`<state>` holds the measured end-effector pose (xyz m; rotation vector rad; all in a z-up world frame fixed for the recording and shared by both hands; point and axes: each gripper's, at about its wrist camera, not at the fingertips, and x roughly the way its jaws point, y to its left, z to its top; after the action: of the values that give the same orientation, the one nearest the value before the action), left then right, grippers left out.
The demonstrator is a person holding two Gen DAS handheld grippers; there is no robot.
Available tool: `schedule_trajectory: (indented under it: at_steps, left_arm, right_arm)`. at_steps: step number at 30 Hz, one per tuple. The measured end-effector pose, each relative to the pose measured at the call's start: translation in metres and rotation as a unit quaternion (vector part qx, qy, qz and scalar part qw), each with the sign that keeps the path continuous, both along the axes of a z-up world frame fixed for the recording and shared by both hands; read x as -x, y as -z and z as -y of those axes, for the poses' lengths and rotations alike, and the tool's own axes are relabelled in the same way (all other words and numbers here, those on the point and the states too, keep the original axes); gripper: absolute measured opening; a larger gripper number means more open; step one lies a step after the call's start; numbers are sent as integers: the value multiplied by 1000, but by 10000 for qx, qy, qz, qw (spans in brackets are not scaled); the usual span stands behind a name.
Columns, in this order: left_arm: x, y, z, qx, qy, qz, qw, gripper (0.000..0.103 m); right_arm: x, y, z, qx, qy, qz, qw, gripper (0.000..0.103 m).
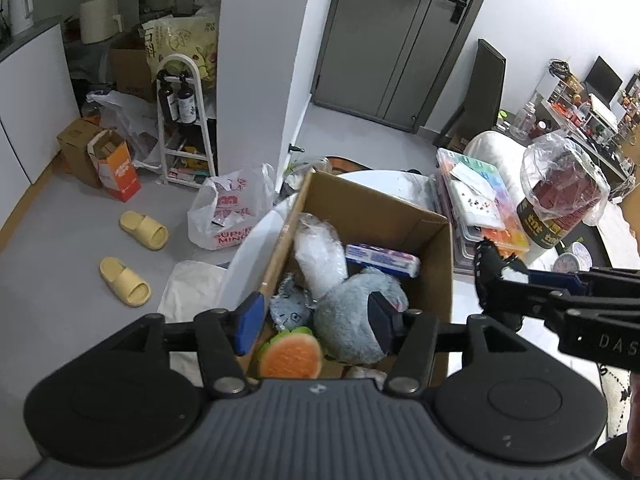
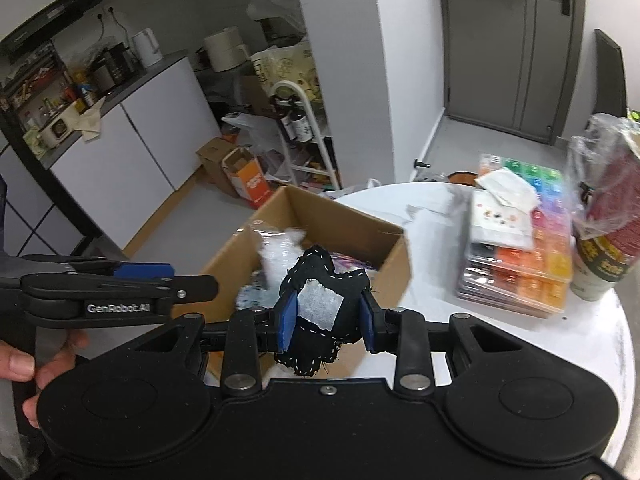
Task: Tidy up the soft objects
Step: 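Lower the burger into the box and open the left tool while the right tool carries the patch, then lower the black patch into the box and open the right tool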
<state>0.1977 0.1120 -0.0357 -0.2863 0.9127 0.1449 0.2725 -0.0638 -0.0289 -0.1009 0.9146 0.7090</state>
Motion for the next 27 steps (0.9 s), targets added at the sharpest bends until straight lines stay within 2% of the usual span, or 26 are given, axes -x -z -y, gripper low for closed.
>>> schedule_trajectory:
  at_steps: [12,20,24,27]
  left_arm:
    - [8,-1,-13,-15,-158,-51,9999,56]
    - [14,4,-18,73,-302,-90,9995,56]
    - [16,4,-21,-52,-457,-171,9988,56]
    - [18,5,-25,33,-495,-179,9986,60]
  right_arm:
    - [11,8,-33,72,-387,-128,9991,33]
    - [15,12,-43,95,-414,-96,9990,34]
    - [18,16,-50,90,-488,-92,9987,42]
    - [19,16,-48,36,-535,-183,9984,46]
